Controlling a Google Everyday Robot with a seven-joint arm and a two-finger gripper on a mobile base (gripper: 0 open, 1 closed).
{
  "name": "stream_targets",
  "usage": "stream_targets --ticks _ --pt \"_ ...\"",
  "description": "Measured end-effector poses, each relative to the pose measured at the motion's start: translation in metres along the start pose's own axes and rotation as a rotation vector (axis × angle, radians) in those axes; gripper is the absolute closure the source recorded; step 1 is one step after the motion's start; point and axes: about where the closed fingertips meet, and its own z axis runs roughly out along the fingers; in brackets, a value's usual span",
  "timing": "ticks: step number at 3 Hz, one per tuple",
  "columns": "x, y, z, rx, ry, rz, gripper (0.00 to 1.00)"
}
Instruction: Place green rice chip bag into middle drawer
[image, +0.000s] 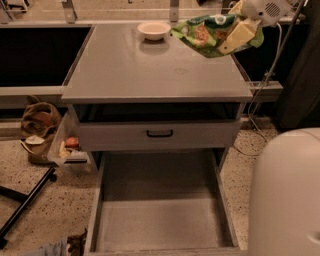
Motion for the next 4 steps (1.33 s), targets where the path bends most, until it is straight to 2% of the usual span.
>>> stream_targets --ticks 1,2,3,4 --pt "-0.03 0.007 -0.011 0.03 -0.048 -0.049 1.0" --pt "-0.031 0.004 -0.008 0.036 -0.053 -0.049 1.0" --pt "-0.026 0.023 -0.003 -0.025 -0.057 -0.031 1.0" --pt "-0.017 0.055 -0.028 -0.016 -0.088 0.012 1.0"
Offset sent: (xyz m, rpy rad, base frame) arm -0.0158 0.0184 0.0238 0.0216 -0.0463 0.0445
